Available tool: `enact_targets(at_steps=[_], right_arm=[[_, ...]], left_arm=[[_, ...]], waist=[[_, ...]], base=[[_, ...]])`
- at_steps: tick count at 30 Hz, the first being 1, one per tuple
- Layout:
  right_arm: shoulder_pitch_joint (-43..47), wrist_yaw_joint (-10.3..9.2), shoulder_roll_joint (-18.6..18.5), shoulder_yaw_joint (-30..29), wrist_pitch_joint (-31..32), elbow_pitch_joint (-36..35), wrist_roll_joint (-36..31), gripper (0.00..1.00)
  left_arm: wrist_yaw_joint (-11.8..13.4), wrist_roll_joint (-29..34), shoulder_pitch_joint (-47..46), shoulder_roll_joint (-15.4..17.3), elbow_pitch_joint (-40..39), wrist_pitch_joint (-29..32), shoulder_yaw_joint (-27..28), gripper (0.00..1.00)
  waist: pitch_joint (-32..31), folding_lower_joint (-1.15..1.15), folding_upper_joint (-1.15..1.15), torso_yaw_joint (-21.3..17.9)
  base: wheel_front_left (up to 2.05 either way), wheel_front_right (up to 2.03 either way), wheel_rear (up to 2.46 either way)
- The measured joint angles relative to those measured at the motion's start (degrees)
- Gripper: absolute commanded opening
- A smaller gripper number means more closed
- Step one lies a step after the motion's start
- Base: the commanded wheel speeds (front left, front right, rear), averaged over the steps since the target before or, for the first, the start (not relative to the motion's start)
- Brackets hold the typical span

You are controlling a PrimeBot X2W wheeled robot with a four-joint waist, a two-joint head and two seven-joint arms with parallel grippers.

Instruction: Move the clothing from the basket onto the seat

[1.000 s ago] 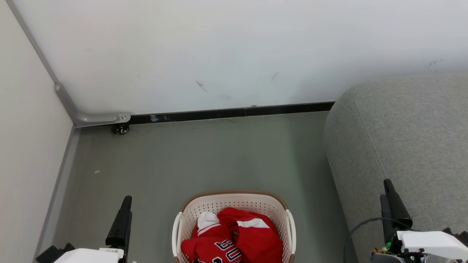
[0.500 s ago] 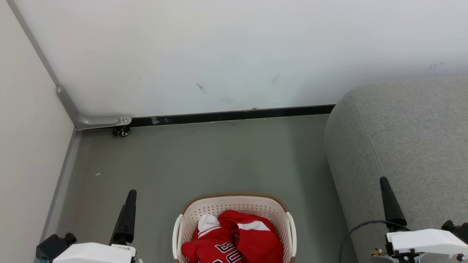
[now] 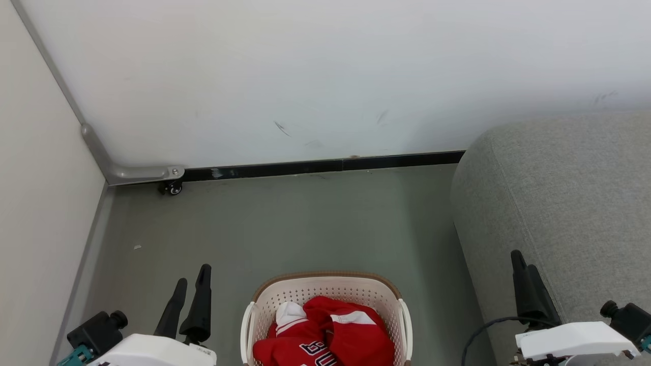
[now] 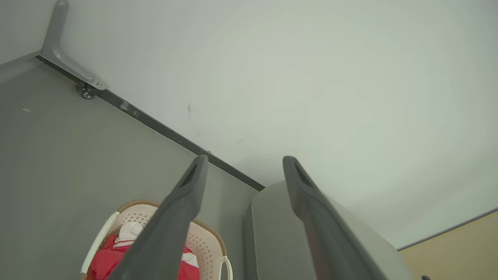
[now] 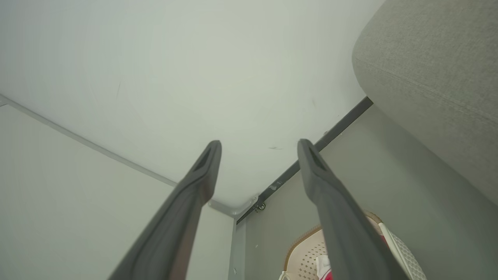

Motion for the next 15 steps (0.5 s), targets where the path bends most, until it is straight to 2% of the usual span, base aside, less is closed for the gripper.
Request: enact_targets(at_steps=[9,15], right_arm=[[0.0,0.04,0.0,0.7,-1.3,0.8,-10.2,1.0],[0.0,0.05,0.1,0.6,-1.9,1.7,-17.0,1.0]], left_arm=[[1.9,10.6,0.2,0.5,-0.8,-1.7,-3.0,1.0],[3.4,17.2,0.2,0.6,-1.0,-3.0,-4.5,1.0]], waist=[[0.2,-0.45,0.0,0.1],[0.4,-0.6,0.0,0.1]], base=[[0.0,0.0,0.0],[0.0,0.0,0.0]])
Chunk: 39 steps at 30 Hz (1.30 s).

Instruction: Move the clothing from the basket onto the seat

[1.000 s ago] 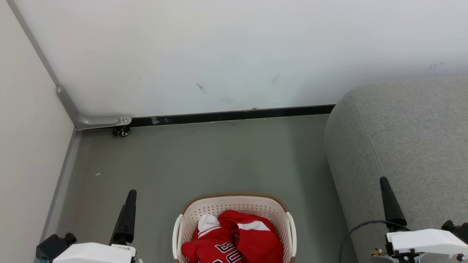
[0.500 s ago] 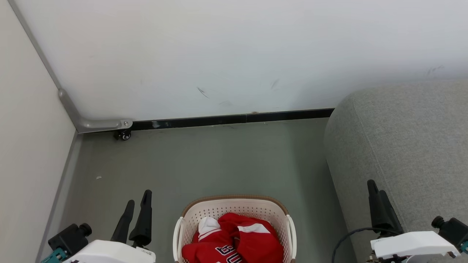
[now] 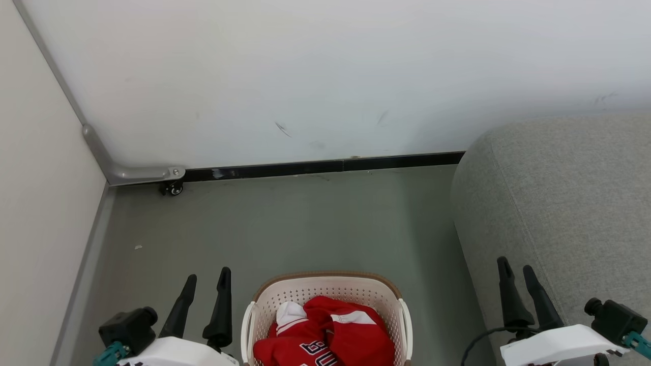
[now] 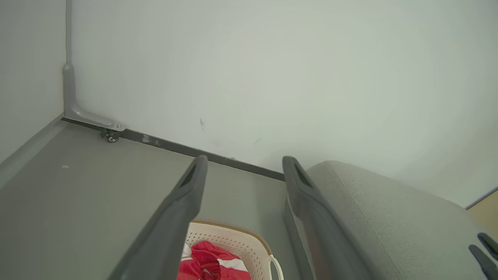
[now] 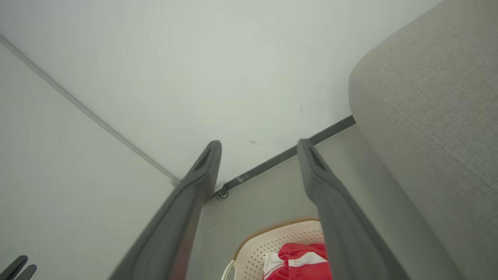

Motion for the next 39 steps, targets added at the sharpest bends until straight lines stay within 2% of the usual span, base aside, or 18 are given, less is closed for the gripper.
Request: enact_targets(at_steps=[7,17,31,39], right_arm=[[0.0,0.01,0.3,0.1,-1.0,0.4,-5.8,1.0],[0.0,0.01,0.6,0.3,-2.9,1.7,-15.8,1.0],[0.0,0.02,0.8,0.4,-5.7,2.6,-26.9,1.0],[0.0,0.03,0.8,0.5,-5.8,3.1,-26.5,1.0]], left_arm=[[1.1,5.9,0.0,0.2,0.3,-1.4,-1.7,1.0],[4.3,15.1,0.0,0.2,2.0,-3.5,-3.0,1.0],[7.2,24.3,0.0,-0.2,5.3,-6.3,-4.2,1.0],[7.4,25.0,-0.2,-0.3,6.5,-6.5,-4.1,1.0]], waist=[[0.2,-0.03,0.0,0.0],[0.4,-0.07,0.0,0.1],[0.5,-0.09,0.0,0.1],[0.7,-0.09,0.0,-0.1]], base=[[0.0,0.0,0.0],[0.0,0.0,0.0],[0.0,0.0,0.0],[0.0,0.0,0.0]])
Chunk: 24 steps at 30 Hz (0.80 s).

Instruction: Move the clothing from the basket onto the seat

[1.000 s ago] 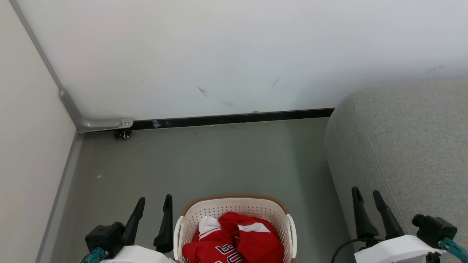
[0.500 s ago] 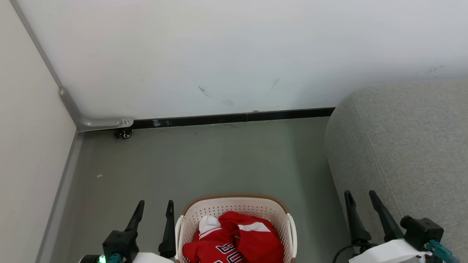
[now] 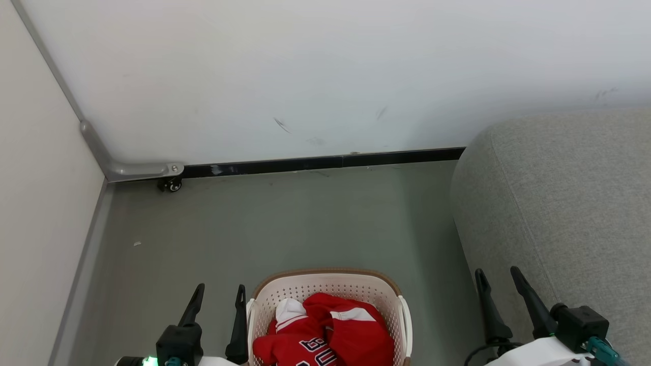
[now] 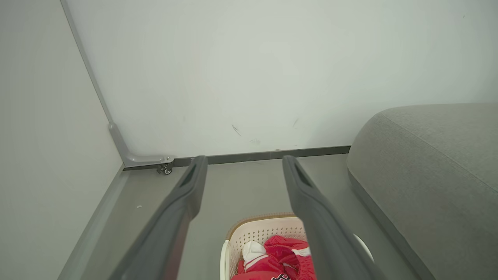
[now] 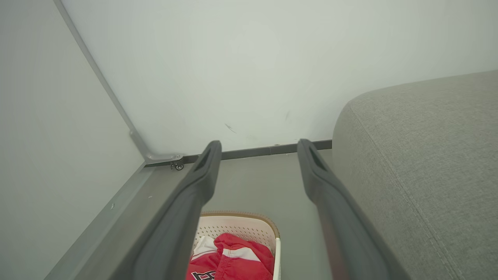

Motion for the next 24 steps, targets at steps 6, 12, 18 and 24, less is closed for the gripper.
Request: enact_targets(at_steps=[6,12,18,24], right_arm=[[0.0,0.0,0.0,0.3,-0.1,0.1,0.7,1.0],[-0.1,0.0,0.0,0.8,-0.5,0.2,0.9,1.0],[-0.3,0.0,0.0,1.1,-0.5,0.1,1.2,1.0],[-0.3,0.0,0.0,0.4,-0.6,-0.8,1.4,1.0]], left_arm=[[0.1,-0.1,-0.8,-0.2,0.4,0.0,0.3,1.0],[0.1,-0.5,-1.0,-0.2,0.6,0.0,0.8,1.0],[0.1,-0.4,-2.5,-0.2,1.1,0.0,0.8,1.0],[0.0,0.2,-4.2,0.1,2.1,0.0,0.8,1.0]], waist=[[0.3,0.0,0.0,0.0],[0.7,0.0,0.0,0.0],[1.4,-0.01,0.0,0.0],[2.3,-0.01,0.0,-0.2]], base=[[0.0,0.0,0.0],[0.0,0.0,0.0],[0.0,0.0,0.0],[0.0,0.0,0.0]])
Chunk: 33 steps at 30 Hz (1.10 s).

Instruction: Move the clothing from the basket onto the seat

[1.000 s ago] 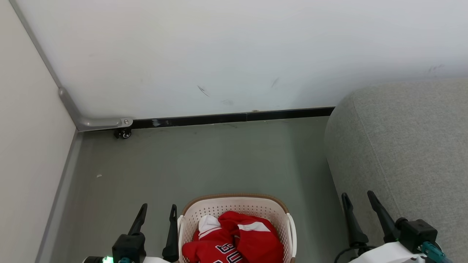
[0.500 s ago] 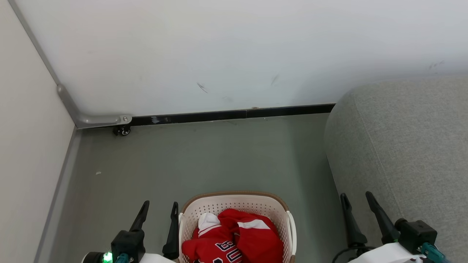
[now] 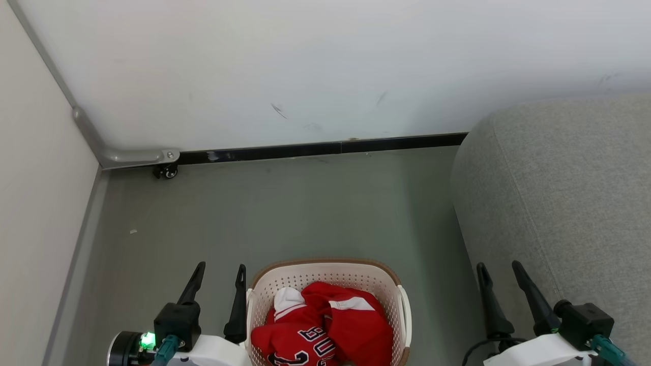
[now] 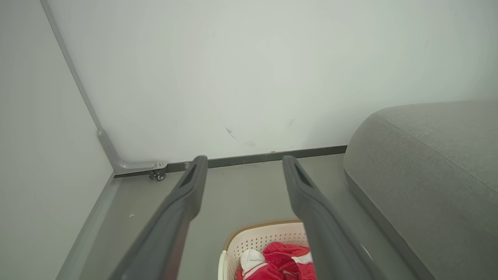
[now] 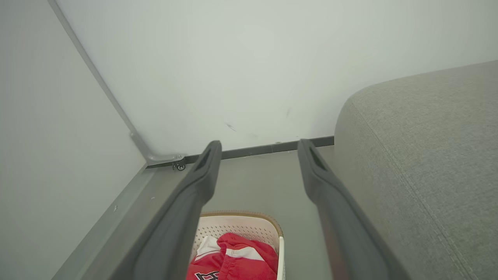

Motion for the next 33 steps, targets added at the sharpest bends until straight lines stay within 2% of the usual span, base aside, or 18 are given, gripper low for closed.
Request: enact_targets(at_steps=[15,33], right_arm=[[0.0,0.0,0.1,-2.5,-0.3,-3.8,-0.3,1.0],[-2.6,0.0,0.1,-3.3,-0.5,-9.0,-1.4,1.0]], left_arm=[[-0.9,2.1,-4.5,1.4,3.8,0.0,-0.6,1.0],[-2.5,4.7,-10.9,1.7,7.9,-0.2,-3.4,1.0]], waist=[[4.2,0.0,0.0,-1.1],[12.4,-0.01,0.0,-3.1]], base=[[0.0,0.0,0.0],[0.0,0.0,0.0]])
